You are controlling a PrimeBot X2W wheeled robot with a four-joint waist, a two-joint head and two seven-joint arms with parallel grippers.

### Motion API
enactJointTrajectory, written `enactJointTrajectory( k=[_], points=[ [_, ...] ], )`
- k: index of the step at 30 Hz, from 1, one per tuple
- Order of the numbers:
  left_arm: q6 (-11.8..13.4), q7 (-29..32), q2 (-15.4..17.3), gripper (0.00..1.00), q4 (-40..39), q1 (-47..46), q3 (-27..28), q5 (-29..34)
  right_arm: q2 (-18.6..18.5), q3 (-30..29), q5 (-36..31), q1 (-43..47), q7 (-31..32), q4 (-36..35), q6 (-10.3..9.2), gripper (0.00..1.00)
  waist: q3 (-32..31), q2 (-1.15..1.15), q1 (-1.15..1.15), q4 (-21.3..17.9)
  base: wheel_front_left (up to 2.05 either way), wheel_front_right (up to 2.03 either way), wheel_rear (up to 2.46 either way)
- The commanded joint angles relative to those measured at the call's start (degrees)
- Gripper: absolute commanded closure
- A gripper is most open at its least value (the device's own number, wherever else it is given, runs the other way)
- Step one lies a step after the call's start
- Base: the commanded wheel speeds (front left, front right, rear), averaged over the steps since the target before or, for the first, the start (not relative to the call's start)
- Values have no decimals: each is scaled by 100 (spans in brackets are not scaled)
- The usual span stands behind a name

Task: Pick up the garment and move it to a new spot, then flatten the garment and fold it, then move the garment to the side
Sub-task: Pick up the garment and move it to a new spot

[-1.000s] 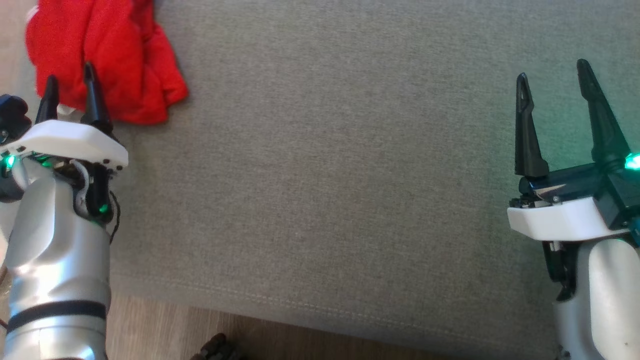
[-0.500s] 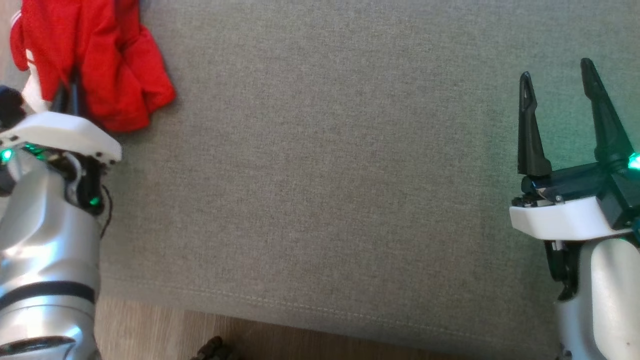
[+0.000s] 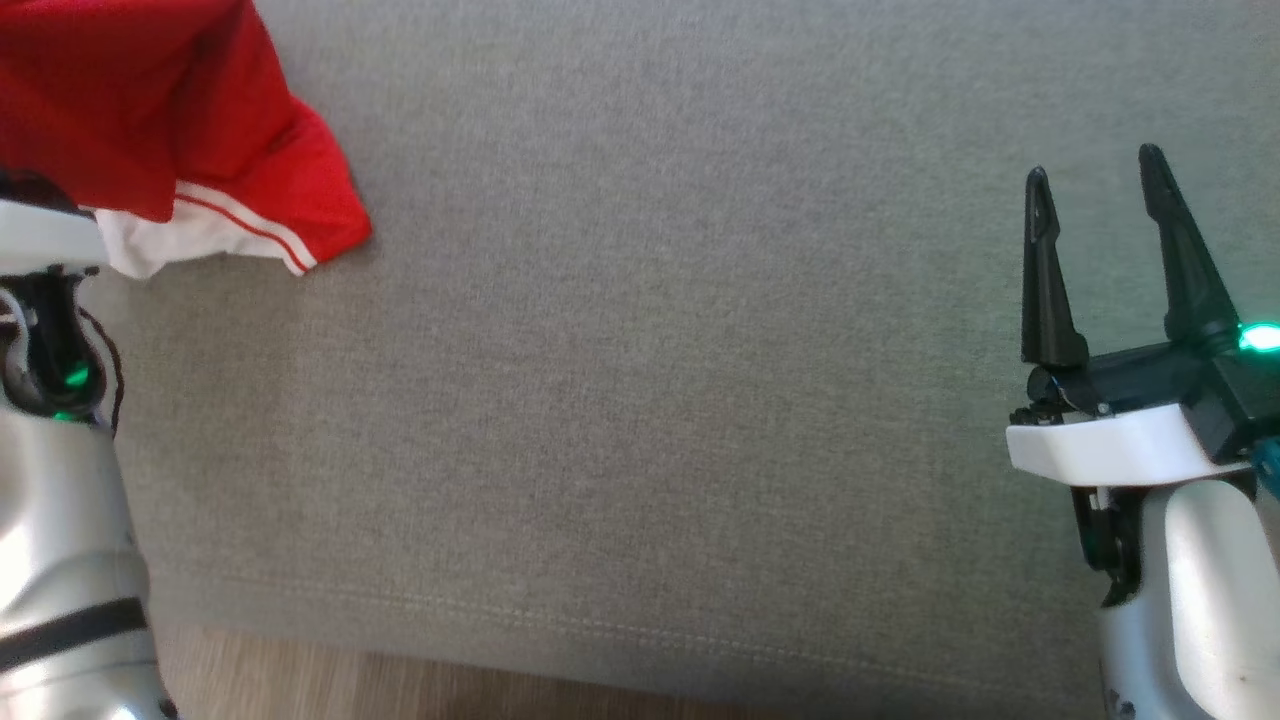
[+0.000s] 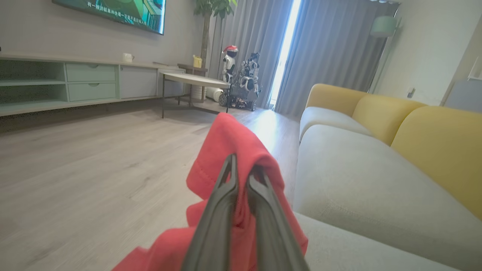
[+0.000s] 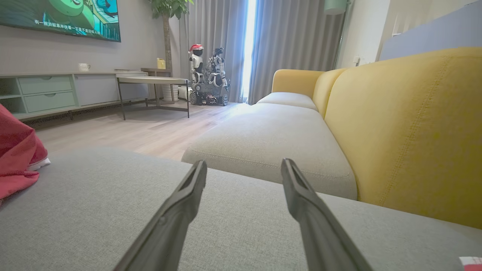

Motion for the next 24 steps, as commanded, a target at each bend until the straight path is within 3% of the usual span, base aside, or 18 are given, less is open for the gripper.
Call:
enactJointTrajectory(
  k=[1, 8, 14, 24],
  points=[
    [-32, -29, 182, 100, -479, -25, 249, 69, -8, 150, 75, -64, -76, -118, 21, 0, -206, 0, 0, -76, 0, 0, 0],
    [-91, -30, -57, 100, -1551, 245, 443, 182, -8, 210, 265, 83, -210, 103, 21, 0, -713, 0, 0, -219, 0, 0, 0],
    [-138, 55, -238, 100, -2066, 200, -142, 253, -8, 262, 390, 116, -277, 195, 21, 0, -1014, 0, 0, -467, 0, 0, 0],
    [248, 783, -578, 100, -2493, -302, -1296, 703, -8, 378, 682, 78, -413, 264, 21, 0, -947, 0, 0, -1341, 0, 0, 0]
  ],
)
